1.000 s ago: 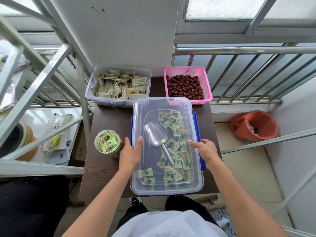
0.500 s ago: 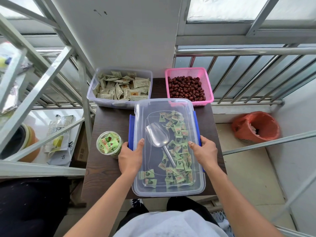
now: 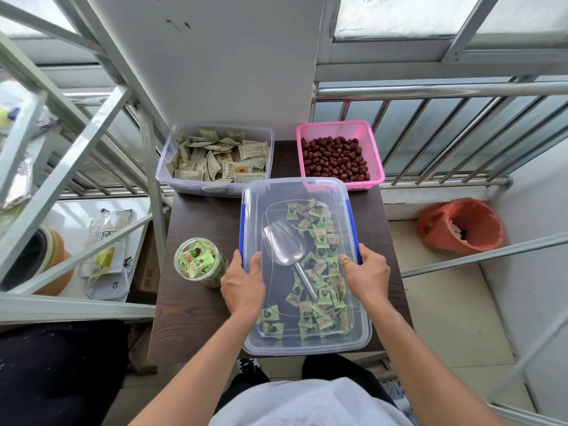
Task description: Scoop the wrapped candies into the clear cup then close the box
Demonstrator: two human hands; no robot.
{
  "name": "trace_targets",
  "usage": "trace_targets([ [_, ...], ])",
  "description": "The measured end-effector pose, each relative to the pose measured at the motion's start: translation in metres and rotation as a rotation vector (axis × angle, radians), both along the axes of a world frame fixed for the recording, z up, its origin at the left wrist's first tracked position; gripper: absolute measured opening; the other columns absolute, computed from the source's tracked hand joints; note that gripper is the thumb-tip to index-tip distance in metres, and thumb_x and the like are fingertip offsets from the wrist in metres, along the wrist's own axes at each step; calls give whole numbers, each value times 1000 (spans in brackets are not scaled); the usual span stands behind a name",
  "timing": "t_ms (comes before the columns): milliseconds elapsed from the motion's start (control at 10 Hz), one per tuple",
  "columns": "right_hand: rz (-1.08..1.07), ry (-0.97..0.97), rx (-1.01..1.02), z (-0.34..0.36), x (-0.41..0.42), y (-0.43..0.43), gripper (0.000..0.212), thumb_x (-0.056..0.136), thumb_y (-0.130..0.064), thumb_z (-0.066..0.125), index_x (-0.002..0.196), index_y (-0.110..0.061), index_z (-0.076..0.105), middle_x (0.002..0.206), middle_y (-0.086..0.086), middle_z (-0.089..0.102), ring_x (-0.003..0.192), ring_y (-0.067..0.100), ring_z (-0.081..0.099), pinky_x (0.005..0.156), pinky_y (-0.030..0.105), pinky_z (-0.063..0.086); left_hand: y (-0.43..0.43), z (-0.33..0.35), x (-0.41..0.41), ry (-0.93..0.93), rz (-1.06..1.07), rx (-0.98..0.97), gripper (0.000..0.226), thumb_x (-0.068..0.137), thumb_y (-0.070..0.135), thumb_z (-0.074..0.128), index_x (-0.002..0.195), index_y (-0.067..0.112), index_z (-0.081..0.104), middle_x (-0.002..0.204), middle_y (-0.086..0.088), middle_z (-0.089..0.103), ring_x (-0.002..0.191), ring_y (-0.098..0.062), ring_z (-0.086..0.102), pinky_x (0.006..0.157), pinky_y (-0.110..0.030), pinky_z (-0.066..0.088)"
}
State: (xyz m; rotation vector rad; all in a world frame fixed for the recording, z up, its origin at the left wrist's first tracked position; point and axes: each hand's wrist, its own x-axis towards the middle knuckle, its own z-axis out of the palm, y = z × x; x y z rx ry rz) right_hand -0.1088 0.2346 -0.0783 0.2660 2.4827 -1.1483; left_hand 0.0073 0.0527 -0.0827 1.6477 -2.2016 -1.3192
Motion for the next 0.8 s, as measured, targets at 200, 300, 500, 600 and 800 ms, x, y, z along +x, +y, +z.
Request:
trace_targets([
  [200, 18, -12, 21, 2, 2, -1, 59, 91, -28, 68, 145, -11, 51, 131, 7, 66, 112, 23, 64, 90, 25, 45, 3, 4, -1, -27, -25, -16, 67, 103, 48, 49, 156, 10, 35, 154, -12, 46, 141, -32, 43, 113, -38, 33],
  [300, 47, -12, 40, 4, 3, -2, 55, 93, -26, 64, 145, -11, 51, 129, 8, 66, 113, 27, 63, 95, 34, 49, 5, 3, -1, -36, -58, -41, 63, 105, 45, 46, 153, 7, 37, 153, -12, 47, 138, -33, 45, 108, -40, 38],
  [500, 103, 9, 109, 11, 1, -12, 31, 84, -22, 59, 114, -16, 54, 106, 6, 65, 93, 27, 63, 81, 44, 56, 1, 6, -6, -105, -318, -172, 70, 105, 45, 42, 162, 14, 13, 168, -6, 15, 155, -22, 16, 120, -39, 24],
  [600, 212, 59, 158, 26, -6, -24, 27, 84, -22, 63, 108, -16, 53, 105, 3, 57, 96, 26, 59, 79, 38, 51, -12, 18, -19, -198, -504, -253, 70, 104, 49, 39, 161, 14, 17, 168, -12, 14, 155, -26, 14, 122, -43, 22],
  [800, 434, 295, 273, 69, -38, -59, 62, 90, -51, 54, 138, -14, 48, 139, 6, 51, 130, 29, 46, 108, 47, 41, -45, 77, -61, -252, -680, -450, 73, 101, 64, 24, 161, 23, 18, 169, -6, 10, 156, -23, 9, 124, -47, 12],
])
